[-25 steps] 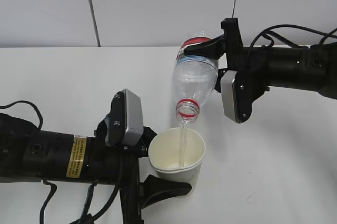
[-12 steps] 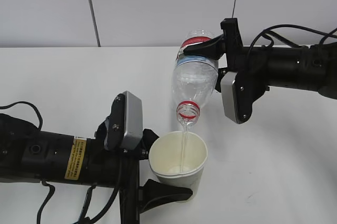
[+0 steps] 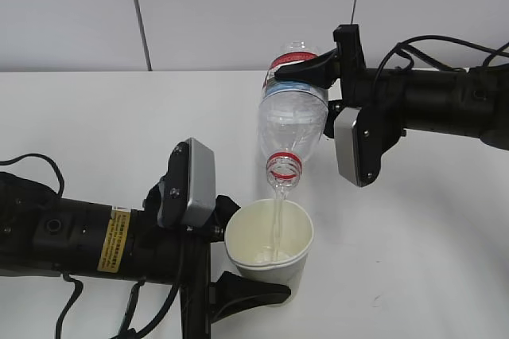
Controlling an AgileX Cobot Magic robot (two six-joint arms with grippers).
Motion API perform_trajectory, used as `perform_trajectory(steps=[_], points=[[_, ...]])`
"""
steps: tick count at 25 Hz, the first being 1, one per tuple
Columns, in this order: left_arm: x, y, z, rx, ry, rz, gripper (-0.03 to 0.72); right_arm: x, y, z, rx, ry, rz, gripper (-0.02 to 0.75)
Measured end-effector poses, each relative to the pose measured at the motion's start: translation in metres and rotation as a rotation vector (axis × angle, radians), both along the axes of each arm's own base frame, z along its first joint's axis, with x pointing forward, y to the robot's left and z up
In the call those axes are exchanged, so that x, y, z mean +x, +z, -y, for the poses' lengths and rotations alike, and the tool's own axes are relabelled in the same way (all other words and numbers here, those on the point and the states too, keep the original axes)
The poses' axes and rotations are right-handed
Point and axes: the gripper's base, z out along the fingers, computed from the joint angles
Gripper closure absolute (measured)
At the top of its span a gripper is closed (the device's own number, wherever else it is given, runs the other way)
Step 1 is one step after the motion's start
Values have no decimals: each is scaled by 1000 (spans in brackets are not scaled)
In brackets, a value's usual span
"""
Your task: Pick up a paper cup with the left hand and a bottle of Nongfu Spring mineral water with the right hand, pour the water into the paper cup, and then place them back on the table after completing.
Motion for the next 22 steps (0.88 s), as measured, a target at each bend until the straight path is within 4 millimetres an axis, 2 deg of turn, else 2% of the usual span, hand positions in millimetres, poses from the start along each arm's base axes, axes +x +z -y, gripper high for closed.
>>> perform_trajectory(steps=[22], points=[[0, 0, 0, 0, 0, 0, 265, 0, 2, 0, -8, 6, 40, 353]])
